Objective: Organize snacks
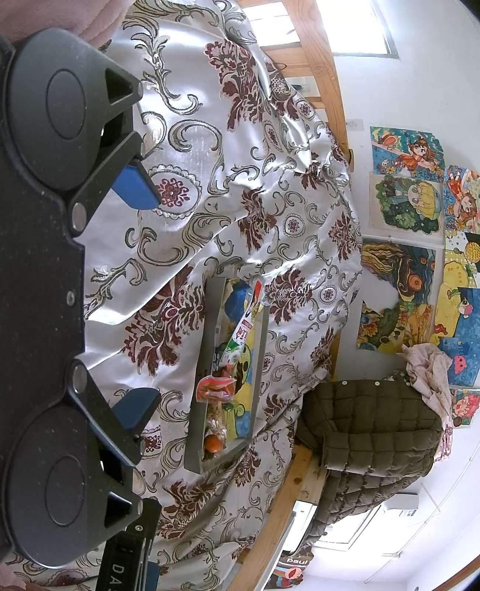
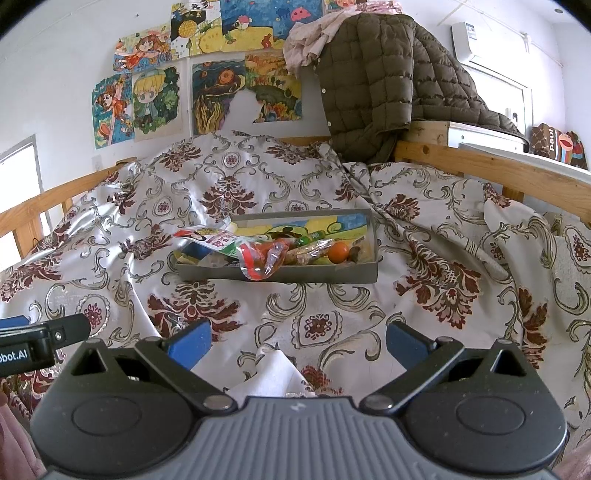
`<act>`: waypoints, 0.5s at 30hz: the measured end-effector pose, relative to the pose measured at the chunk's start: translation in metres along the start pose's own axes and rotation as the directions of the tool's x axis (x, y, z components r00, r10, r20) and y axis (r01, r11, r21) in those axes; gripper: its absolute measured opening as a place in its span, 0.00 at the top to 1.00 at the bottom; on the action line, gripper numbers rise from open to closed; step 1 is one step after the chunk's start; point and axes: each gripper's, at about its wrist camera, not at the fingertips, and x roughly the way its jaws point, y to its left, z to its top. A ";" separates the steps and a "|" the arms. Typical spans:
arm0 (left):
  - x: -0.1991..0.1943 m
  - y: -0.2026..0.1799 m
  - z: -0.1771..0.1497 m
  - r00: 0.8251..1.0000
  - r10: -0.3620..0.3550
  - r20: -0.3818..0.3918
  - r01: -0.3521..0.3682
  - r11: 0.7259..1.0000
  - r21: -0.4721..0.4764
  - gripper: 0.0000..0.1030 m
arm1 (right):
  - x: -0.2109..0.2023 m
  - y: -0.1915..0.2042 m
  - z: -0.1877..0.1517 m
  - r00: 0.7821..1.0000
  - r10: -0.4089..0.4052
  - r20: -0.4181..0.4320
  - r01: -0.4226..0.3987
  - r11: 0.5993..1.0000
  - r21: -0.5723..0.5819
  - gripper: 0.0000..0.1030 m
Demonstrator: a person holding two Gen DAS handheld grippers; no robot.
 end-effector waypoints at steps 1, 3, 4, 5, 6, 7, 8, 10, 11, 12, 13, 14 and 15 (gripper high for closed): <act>0.000 0.000 0.000 1.000 0.000 0.000 0.000 1.000 0.000 0.01 | 0.000 0.000 0.000 1.000 0.000 0.000 0.000 1.000 0.000 0.00; 0.000 0.000 0.000 1.000 0.000 0.000 0.000 1.000 0.000 0.01 | 0.000 0.000 0.000 1.000 0.000 0.000 0.000 1.000 0.000 0.00; 0.000 0.000 0.000 1.000 0.000 0.000 0.000 1.000 0.000 0.01 | 0.000 0.000 0.001 1.000 0.000 0.000 0.000 1.000 -0.001 0.00; 0.000 0.000 0.000 1.000 0.000 0.000 0.000 1.000 0.000 0.01 | 0.000 0.000 0.001 1.000 0.000 0.000 0.000 1.000 -0.001 0.00; 0.000 0.000 0.000 1.000 0.000 0.000 0.000 1.000 0.000 0.01 | 0.000 0.000 0.000 1.000 0.000 -0.001 0.000 1.000 -0.001 0.00; 0.000 0.000 0.000 1.000 0.000 -0.001 0.000 1.000 0.000 0.01 | 0.000 0.000 0.001 1.000 0.000 -0.001 0.000 1.000 -0.001 0.00; 0.000 0.000 0.000 1.000 0.000 -0.001 0.000 1.000 0.000 0.01 | 0.000 0.000 0.001 1.000 0.000 -0.001 0.000 1.000 -0.001 0.00; 0.000 0.000 0.000 1.000 0.000 -0.001 0.000 1.000 0.000 0.01 | 0.000 0.000 0.001 1.000 0.000 -0.001 0.000 1.000 -0.001 0.00; 0.000 0.000 0.000 1.000 0.000 -0.001 0.000 1.000 0.000 0.01 | 0.000 0.001 0.001 1.000 0.000 -0.001 0.000 1.000 -0.001 0.00; 0.000 0.000 0.000 1.000 0.001 -0.001 -0.001 1.000 -0.001 0.01 | 0.000 0.001 0.001 1.000 0.000 -0.001 0.000 1.000 -0.001 0.00; 0.000 0.000 0.000 1.000 0.001 -0.001 -0.001 1.000 0.000 0.01 | 0.000 0.001 0.001 1.000 0.000 -0.001 0.000 1.000 -0.001 0.00; 0.000 0.000 0.001 1.000 0.000 -0.001 0.000 1.000 0.000 0.01 | 0.000 0.001 0.001 1.000 0.000 -0.002 0.000 1.000 -0.001 0.00; 0.000 0.000 0.001 1.000 0.000 -0.001 0.000 1.000 0.000 0.01 | 0.000 0.000 0.001 1.000 0.000 -0.002 0.000 1.000 -0.001 0.00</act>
